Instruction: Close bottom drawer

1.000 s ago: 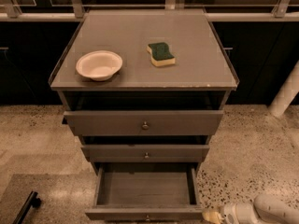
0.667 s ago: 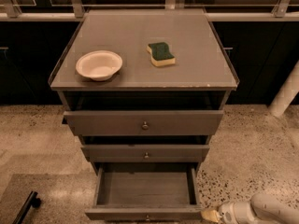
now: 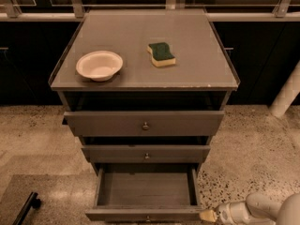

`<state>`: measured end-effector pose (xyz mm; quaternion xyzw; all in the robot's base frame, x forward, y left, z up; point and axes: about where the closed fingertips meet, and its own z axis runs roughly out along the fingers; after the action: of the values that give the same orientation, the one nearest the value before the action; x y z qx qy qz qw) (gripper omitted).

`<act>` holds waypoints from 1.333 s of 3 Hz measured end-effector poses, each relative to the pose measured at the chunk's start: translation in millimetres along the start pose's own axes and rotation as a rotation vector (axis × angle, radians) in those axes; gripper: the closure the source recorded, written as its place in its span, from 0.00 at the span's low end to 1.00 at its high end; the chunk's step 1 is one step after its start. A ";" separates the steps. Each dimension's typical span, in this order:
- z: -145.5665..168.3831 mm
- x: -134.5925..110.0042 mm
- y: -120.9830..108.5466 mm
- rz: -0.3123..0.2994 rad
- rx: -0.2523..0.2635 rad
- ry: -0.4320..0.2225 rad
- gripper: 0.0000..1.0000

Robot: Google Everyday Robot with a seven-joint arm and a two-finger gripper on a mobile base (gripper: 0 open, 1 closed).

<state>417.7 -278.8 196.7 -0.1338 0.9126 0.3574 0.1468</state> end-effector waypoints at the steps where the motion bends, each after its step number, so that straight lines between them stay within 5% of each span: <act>1: 5.3 1.6 -4.0 0.017 0.003 0.010 1.00; 4: 29.3 -12.2 -35.9 0.020 0.050 -0.057 1.00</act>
Offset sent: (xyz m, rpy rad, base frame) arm 0.0144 -0.0061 -0.0601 -0.0364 0.0374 -0.0748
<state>446.5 -282.3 158.6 -0.1107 0.9179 0.3398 0.1725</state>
